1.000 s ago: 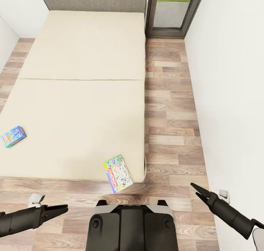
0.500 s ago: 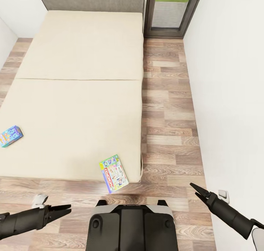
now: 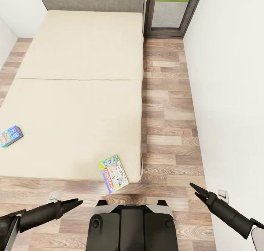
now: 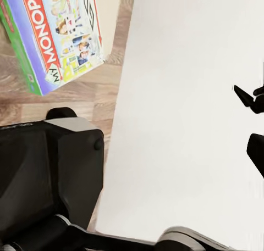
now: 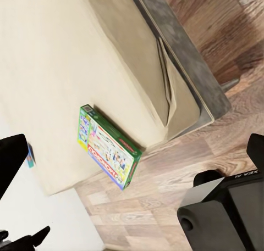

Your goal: Put all the toys in the child's room - the three board games (two on the bed and one on the table), the two jigsaw puzzles on the table, and the tennis ball on the table - inside the toy box on the table in the child's room.

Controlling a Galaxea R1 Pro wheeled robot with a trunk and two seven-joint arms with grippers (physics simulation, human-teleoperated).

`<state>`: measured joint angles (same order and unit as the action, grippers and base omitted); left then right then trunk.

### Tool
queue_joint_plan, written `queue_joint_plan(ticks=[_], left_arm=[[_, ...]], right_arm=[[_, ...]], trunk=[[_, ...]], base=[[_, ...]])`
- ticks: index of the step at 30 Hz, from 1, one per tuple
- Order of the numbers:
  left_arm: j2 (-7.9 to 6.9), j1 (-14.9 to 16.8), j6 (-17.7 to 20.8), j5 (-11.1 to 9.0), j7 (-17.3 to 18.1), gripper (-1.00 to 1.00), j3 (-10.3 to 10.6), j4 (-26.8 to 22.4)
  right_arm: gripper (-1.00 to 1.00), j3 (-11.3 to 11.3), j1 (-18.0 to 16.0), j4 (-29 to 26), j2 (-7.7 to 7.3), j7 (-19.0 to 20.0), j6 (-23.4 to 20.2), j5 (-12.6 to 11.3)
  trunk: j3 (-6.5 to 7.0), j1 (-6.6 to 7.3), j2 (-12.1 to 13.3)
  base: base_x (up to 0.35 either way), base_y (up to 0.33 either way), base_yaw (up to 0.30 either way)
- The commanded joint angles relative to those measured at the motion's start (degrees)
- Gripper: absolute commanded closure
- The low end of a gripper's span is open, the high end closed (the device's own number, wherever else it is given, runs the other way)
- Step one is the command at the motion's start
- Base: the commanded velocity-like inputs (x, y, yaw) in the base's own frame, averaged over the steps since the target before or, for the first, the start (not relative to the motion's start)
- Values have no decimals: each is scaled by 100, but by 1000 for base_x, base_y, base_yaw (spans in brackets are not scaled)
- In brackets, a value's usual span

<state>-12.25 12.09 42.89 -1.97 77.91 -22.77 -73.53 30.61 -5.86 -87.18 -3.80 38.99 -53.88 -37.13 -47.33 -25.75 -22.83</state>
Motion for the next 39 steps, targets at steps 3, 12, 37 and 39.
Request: queue_joint_plan(ticks=[3, 12, 37, 39], left_arm=[[30, 263, -317, 6, -68, -100, -1, 614], [56, 1300, -1592, 67, -140, -100, 6, 2719], [61, 1690, -2366, 101, -81, -100, 82, 3400], [58, 1691, -2434, 101, -76, -100, 181, 3406]], right_arm=[[-100, 12, -3, -3, -3, 46, -31, 14], [-100, 22, -3, -8, -6, 257, -27, 38], [-100, 32, -4, -10, -15, 435, -27, 48], [-100, 32, -3, -13, -15, 470, -27, 48]], trunk=[[-6, -3, -9], [-6, -3, -9], [-6, -3, -9], [-6, -3, -9]], base=[[0, 0, 0], [0, 0, 0], [0, 0, 0], [0, 0, 0]])
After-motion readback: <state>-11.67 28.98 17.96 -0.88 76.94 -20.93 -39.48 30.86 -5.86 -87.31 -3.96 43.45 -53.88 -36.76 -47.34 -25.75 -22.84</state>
